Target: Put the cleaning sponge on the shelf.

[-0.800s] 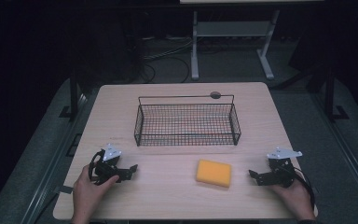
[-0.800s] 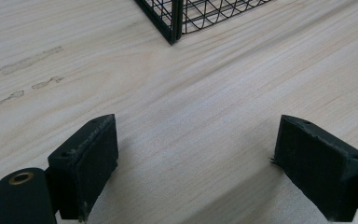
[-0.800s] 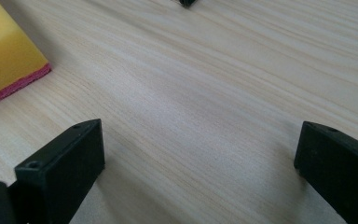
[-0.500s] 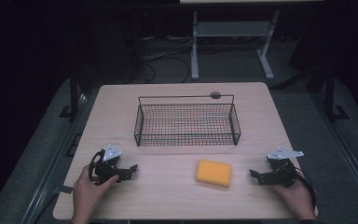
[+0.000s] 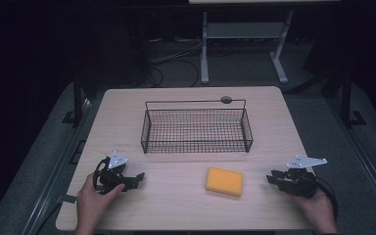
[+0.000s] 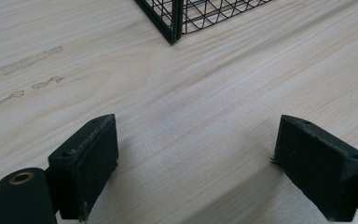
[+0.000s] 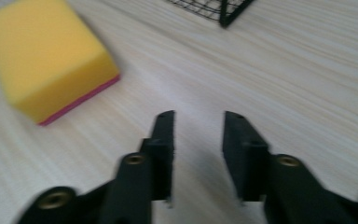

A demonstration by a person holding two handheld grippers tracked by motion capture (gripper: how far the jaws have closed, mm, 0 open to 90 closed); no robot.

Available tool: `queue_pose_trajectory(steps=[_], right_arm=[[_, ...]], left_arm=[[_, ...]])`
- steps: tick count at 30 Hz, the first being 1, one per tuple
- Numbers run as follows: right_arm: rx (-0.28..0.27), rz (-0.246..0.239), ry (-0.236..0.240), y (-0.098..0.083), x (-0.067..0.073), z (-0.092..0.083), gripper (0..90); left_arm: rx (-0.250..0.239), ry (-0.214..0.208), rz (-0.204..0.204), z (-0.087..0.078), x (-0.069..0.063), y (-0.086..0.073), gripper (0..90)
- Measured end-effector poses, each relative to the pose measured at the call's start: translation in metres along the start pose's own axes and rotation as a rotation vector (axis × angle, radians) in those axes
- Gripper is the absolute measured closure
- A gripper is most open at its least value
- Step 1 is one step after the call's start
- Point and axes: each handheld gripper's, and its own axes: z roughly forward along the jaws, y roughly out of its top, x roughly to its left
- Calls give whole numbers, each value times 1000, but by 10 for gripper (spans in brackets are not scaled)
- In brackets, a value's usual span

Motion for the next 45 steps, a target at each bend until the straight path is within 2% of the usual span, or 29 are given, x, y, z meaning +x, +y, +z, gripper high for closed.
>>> queue_pose_trajectory(steps=[2, 4, 15, 26, 31, 44, 45], right_arm=[[3, -8, 25, 0, 2, -1, 852], [7, -12, 43, 0, 4, -2, 898], [17, -45, 109, 3, 18, -2, 899], [33, -111, 188, 8, 37, 8, 899], [59, -134, 216, 10, 44, 14, 900], [98, -174, 258, 16, 58, 32, 900], [98, -188, 260, 17, 59, 33, 900]], left_arm=[[0, 0, 0, 0, 0, 0, 127], [0, 0, 0, 0, 0, 0, 127], [0, 0, 0, 0, 0, 0, 127], [0, 0, 0, 0, 0, 0, 127], [0, 0, 0, 0, 0, 0, 127], [0, 0, 0, 0, 0, 0, 127], [0, 0, 0, 0, 0, 0, 127]])
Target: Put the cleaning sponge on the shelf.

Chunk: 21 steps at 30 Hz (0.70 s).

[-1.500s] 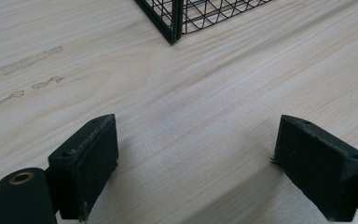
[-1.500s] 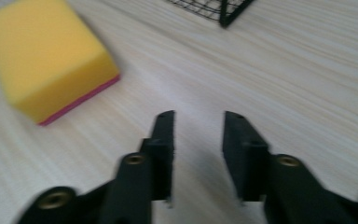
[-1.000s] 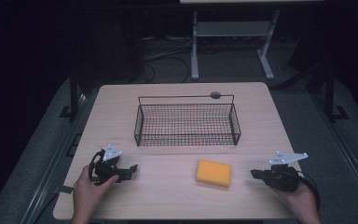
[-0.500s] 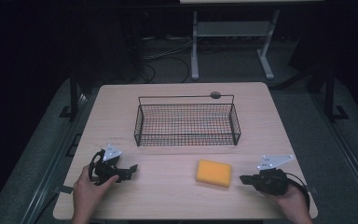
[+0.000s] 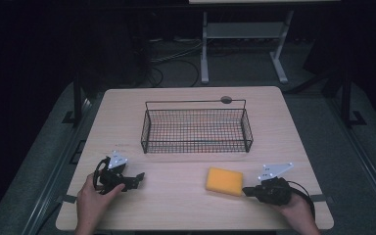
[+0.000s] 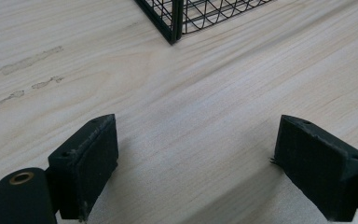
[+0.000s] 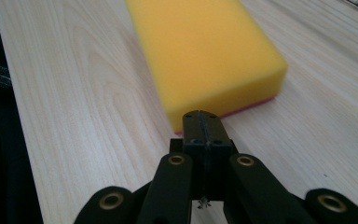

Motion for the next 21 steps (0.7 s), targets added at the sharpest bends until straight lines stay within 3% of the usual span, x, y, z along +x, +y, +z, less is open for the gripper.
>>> queue_pose_trajectory(steps=[21], right_arm=[[16, -65, 51, 10, 20, 9, 900]], left_arm=[[0, 0, 0, 0, 0, 0, 127]])
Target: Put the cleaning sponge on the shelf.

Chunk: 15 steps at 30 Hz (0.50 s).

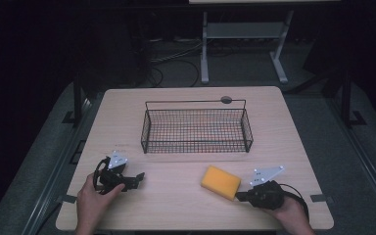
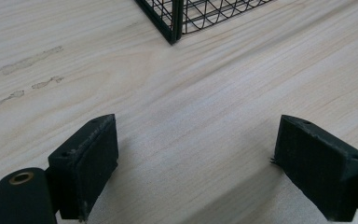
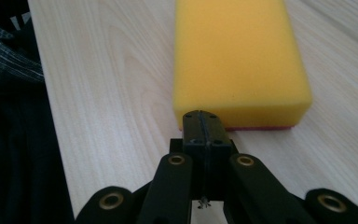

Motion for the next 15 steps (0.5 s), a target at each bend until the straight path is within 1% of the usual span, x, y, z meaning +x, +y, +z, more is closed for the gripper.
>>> queue_pose_trajectory(steps=[6, 9, 10, 11, 12, 13, 14, 15], right_arm=[[5, -7, 4, 1, 2, 1, 899], [3, 10, -7, 0, 2, -3, 897], [-1, 16, -13, 0, 2, -5, 879], [-1, 24, -17, -1, 1, -7, 837], [-1, 24, -17, -1, 1, -7, 837], [-2, 38, -37, -1, 0, -10, 777], [-1, 43, -45, -1, -1, -11, 731], [8, 51, -59, -1, -2, -12, 712]], left_arm=[[0, 0, 0, 0, 0, 0, 127], [0, 0, 0, 0, 0, 0, 127], [0, 0, 0, 0, 0, 0, 127], [0, 0, 0, 0, 0, 0, 127], [0, 0, 0, 0, 0, 0, 127], [0, 0, 0, 0, 0, 0, 127], [0, 0, 0, 0, 0, 0, 127], [0, 0, 0, 0, 0, 0, 127]])
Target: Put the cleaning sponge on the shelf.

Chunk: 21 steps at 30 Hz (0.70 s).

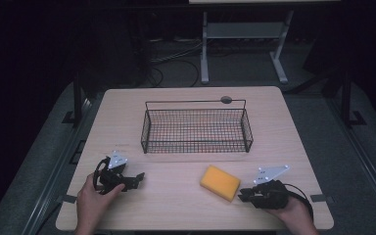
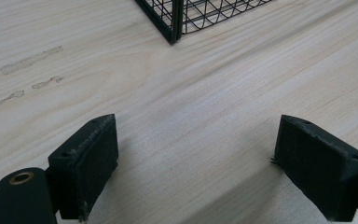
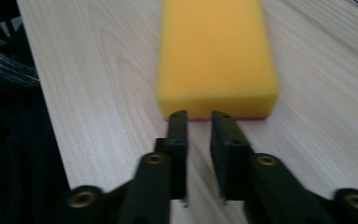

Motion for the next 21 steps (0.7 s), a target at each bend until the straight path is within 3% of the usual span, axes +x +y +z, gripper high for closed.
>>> queue_pose_trajectory(steps=[6, 9, 18, 21], right_arm=[[28, 9, -42, 0, -2, -4, 566], [47, 29, -68, -1, -5, -5, 462], [92, 28, -94, 2, -8, -3, 131], [117, 24, -104, 5, -8, -1, 98]], left_arm=[[0, 0, 0, 0, 0, 0, 127], [0, 0, 0, 0, 0, 0, 127], [0, 0, 0, 0, 0, 0, 127], [0, 0, 0, 0, 0, 0, 127]])
